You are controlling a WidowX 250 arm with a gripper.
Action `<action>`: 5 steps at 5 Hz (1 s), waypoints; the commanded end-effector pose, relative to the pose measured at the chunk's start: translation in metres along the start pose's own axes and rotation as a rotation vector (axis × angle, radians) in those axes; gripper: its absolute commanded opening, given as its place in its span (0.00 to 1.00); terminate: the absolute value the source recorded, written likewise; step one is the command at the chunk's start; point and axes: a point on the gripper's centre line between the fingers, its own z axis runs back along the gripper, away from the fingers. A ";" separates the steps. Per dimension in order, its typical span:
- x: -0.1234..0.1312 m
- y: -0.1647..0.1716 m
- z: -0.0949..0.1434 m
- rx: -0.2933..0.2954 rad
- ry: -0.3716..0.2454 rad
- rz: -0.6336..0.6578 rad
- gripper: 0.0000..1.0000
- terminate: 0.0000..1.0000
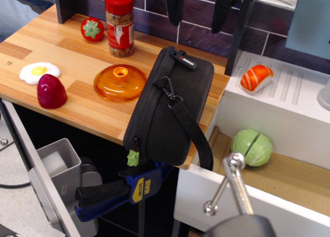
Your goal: Unzip zipper bag
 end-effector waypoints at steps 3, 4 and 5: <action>-0.078 0.001 0.028 -0.073 -0.031 -0.199 1.00 0.00; -0.122 0.012 0.021 -0.065 -0.010 -0.261 1.00 0.00; -0.156 0.021 0.004 -0.034 0.014 -0.238 1.00 0.00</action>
